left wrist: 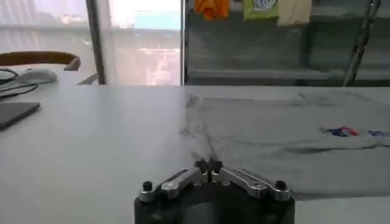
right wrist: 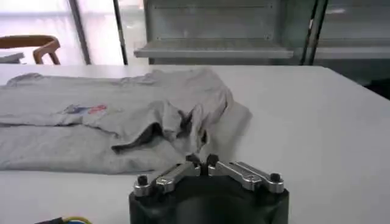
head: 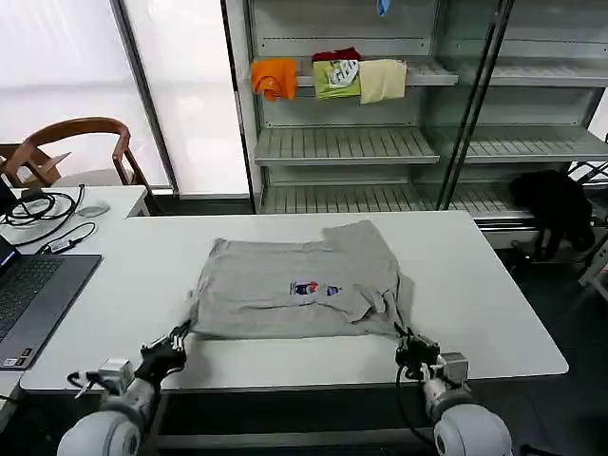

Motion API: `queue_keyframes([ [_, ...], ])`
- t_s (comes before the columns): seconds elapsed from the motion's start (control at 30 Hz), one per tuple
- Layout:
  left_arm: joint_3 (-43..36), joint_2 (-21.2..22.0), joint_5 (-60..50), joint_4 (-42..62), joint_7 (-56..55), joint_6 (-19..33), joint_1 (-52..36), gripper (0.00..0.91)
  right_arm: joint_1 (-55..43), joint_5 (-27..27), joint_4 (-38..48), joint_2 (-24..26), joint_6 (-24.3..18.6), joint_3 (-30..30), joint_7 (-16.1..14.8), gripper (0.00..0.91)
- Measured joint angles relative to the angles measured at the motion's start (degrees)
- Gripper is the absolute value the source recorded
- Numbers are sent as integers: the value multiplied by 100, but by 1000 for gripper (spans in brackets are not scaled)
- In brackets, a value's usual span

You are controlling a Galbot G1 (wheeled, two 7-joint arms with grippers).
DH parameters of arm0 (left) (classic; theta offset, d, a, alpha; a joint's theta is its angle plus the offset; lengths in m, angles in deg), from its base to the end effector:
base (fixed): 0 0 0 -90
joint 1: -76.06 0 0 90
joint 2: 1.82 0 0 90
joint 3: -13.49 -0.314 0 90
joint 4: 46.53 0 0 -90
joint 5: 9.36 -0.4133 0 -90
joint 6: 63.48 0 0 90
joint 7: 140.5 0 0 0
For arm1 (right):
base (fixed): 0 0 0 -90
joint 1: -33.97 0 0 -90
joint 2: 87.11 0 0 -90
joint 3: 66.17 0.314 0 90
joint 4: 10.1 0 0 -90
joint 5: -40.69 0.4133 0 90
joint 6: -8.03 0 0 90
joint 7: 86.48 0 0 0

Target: Fold and organize the clothes.

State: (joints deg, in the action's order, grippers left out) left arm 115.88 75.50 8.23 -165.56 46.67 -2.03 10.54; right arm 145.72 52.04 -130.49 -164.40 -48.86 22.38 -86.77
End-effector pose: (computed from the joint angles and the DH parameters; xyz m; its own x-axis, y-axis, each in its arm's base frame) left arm 0.2824 0.1005 -0.2315 -0.9273 0.0616 0.3691 0.0410 0.9971 -0.0635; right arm 0.2924 -0.0143 -0.2290 -0.8946 -0.1260 0.4288 -0.1384 0.9904 0.0023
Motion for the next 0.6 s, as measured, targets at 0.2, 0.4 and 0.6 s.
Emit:
queue_keyframes([
  [0.2,255,132,222,-407,-189,97,590,0,342,-89,-176,3,-22,3,0,0],
  [0.4,366,229,329,-626,-356,187,987,0,600,-139,-319,0,-36,-39,4,0],
  [0.6,377,257,336,-700,-448,276,1255,20,814,-193,-472,18,-36,-95,-51,40],
])
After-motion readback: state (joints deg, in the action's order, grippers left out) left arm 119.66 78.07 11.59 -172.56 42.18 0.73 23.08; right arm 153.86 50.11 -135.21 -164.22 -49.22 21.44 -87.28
